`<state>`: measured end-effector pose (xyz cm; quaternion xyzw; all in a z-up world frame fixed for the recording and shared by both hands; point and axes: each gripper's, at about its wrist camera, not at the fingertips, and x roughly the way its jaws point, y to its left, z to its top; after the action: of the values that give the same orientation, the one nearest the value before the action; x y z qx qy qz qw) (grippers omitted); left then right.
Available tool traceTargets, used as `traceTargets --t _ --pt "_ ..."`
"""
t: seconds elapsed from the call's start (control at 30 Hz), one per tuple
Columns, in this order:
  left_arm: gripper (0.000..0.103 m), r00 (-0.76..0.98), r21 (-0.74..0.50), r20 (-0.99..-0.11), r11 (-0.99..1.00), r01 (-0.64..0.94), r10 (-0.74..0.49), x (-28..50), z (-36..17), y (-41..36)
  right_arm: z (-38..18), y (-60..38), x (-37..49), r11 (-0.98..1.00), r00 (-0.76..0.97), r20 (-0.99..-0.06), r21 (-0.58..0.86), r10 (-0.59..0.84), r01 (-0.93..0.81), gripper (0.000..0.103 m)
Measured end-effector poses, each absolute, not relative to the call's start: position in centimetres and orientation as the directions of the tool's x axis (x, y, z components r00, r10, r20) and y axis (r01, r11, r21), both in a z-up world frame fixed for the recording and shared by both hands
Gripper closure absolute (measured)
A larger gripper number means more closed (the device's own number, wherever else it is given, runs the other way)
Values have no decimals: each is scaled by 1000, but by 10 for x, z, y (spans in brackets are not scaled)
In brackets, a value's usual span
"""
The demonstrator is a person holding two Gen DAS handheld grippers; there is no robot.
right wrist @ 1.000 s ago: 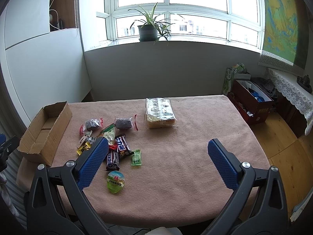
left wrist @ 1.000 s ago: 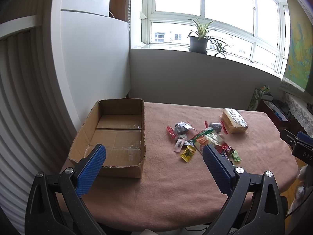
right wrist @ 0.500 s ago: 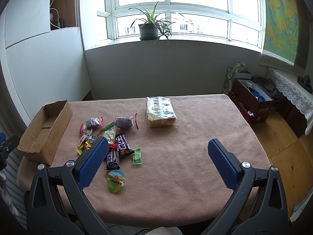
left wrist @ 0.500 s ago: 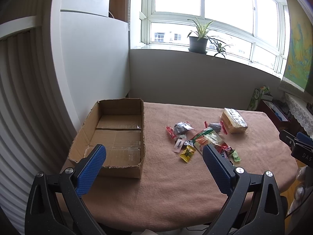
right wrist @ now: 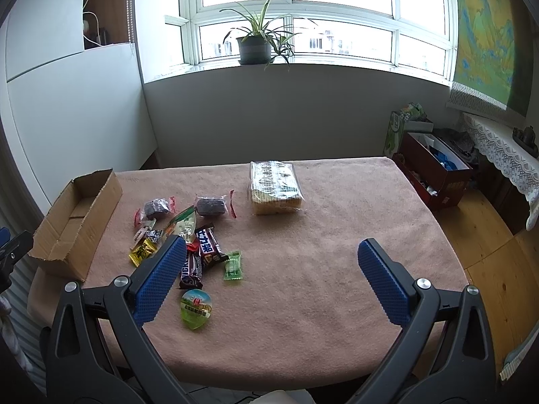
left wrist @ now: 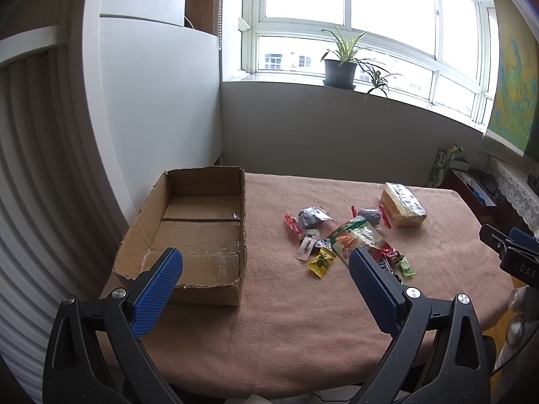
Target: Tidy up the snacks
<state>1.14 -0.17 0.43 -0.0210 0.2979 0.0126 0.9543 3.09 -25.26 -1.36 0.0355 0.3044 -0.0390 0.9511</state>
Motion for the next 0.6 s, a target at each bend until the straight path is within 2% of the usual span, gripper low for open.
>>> traceTargets --t 0.37,0.6 --pt "4 803 -43 -596 998 -47 12 18 -8 4 -31 -261 37 994 778 -627 57 -33 89 0" --pt "5 775 -45 -632 999 -30 -5 22 -25 0 -54 -246 39 998 744 -668 58 20 25 0"
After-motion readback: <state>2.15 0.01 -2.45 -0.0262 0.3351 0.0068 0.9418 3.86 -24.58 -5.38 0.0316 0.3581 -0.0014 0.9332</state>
